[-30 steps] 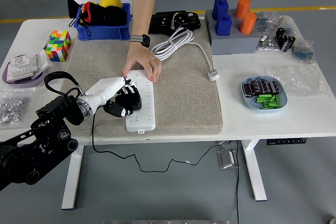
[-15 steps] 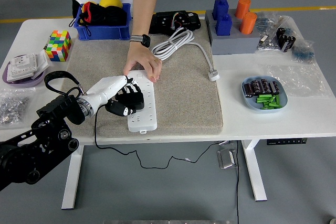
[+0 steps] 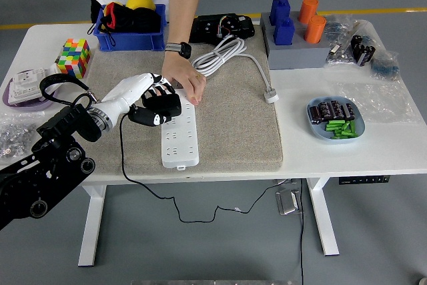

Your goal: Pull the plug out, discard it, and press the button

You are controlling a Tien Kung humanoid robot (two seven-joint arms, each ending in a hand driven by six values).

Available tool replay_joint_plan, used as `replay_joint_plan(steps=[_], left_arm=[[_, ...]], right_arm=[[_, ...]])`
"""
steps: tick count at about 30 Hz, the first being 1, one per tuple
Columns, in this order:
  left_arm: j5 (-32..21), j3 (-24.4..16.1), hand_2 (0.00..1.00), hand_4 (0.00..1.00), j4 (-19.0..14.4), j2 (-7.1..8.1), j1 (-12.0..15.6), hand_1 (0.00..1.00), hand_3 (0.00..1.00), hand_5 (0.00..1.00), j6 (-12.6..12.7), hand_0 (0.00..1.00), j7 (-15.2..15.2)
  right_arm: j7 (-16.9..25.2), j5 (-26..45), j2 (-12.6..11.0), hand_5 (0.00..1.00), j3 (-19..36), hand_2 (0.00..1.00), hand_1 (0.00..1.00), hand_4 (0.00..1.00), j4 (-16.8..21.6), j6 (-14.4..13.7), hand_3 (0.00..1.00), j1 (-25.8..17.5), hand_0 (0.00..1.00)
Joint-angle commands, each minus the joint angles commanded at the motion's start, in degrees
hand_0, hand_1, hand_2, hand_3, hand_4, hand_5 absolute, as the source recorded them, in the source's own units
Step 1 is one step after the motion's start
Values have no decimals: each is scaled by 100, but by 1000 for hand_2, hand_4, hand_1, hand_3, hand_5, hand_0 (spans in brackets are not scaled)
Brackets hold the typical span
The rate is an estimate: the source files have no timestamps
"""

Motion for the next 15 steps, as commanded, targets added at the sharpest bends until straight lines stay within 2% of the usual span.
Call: replay_joint_plan(steps=[7,14,15], left_arm=[[84,91,346,648,725,-67,-195,278,541,2,267,299,-139],[-41,171,353,648,1091,-85,-280,279,543,2,294,309,-152],[-47,169,443,653,1115,-88,-285,340,578,2,289,340,-145]], right_arm=[[0,21,-5,672,-27,669,687,768,-19,0,671,-2,753],[3,27,-2,672,-14,669,687,768,-19,-5,671,1,753],[0,31,-2,672,-17,669,687,768,-18,-3,671,1,754]])
